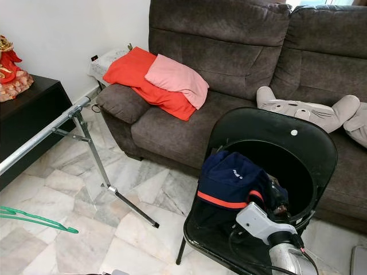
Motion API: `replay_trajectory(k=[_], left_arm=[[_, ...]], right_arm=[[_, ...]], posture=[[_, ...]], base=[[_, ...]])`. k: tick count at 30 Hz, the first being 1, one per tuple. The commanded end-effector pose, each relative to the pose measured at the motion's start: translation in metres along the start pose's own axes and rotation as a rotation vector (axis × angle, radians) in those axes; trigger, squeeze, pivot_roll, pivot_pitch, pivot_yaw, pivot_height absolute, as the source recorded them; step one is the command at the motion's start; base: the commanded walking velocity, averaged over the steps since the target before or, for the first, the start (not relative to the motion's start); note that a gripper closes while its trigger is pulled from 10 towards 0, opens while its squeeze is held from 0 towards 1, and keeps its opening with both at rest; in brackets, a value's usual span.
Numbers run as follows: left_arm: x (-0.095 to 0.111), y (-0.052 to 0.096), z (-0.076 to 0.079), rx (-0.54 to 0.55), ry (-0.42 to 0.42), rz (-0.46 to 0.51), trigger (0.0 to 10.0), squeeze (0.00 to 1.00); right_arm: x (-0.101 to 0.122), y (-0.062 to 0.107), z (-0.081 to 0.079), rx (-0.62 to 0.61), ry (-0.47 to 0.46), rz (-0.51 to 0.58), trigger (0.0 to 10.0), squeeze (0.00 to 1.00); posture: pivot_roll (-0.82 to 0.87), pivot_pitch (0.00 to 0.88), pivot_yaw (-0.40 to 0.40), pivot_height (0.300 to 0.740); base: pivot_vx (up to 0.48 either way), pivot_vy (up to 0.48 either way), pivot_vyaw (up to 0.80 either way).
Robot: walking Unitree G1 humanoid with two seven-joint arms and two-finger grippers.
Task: Hang hanger
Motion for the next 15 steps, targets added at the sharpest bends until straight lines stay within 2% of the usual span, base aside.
replay_trajectory(k=[1, 2, 3, 4, 11, 12, 15], left_arm=[[-0.025, 0.003, 0.002, -0.009, 0.003, -0.084, 10.0, 0.0], [-0.025, 0.003, 0.002, -0.009, 0.002, -0.084, 10.0, 0.0], [-0.025, 0.004, 0.002, -0.009, 0.001, -0.085, 10.0, 0.0], [-0.025, 0.004, 0.002, -0.009, 0.0, -0.085, 10.0, 0.0], [-0.025, 0.004, 0.001, -0.006, -0.002, -0.085, 10.0, 0.0], [-0.025, 0.004, 0.001, -0.007, -0.002, -0.084, 10.0, 0.0], [-0.025, 0.004, 0.001, -0.007, 0.0, -0.084, 10.0, 0.0]], right_arm=[[-0.009, 0.001, -0.003, 0.02, -0.074, -0.051, 3.4, 0.0], [-0.01, 0.001, -0.005, 0.025, -0.108, -0.06, 3.4, 0.0], [-0.01, 0.002, -0.008, 0.041, -0.149, -0.07, 8.4, 0.0], [-0.01, 0.003, -0.011, 0.049, -0.182, -0.075, 10.0, 0.0], [-0.004, 0.001, -0.011, 0.051, -0.212, -0.05, 10.0, 0.0], [0.004, -0.003, -0.01, 0.067, -0.202, -0.007, 10.0, 0.0], [0.009, -0.006, -0.013, 0.105, -0.173, 0.029, 10.0, 0.0]], posture=[[-0.02, 0.113, 0.033, 0.74], [-0.02, 0.113, 0.033, 0.74], [-0.02, 0.114, 0.037, 0.74], [-0.02, 0.114, 0.037, 0.74], [-0.02, 0.114, 0.038, 0.74], [-0.02, 0.113, 0.038, 0.74], [-0.02, 0.113, 0.038, 0.74]], base=[[0.0, 0.0, 0.0], [0.0, 0.0, 0.0], [0.0, 0.0, 0.0], [0.0, 0.0, 0.0], [0.0, 0.0, 0.0], [0.0, 0.0, 0.0], [0.0, 0.0, 0.0]])
Point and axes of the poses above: a point about 5 cm out from each wrist's last joint towards the gripper, its own y axis pointing back from the gripper into the wrist, its own x axis along the axis of the wrist's last joint, z = x × y, the point moved 5 cm from there along -y, pointing out of the wrist towards the gripper, and after that the axes turned 8 degrees about y, right-handed, at the moved point
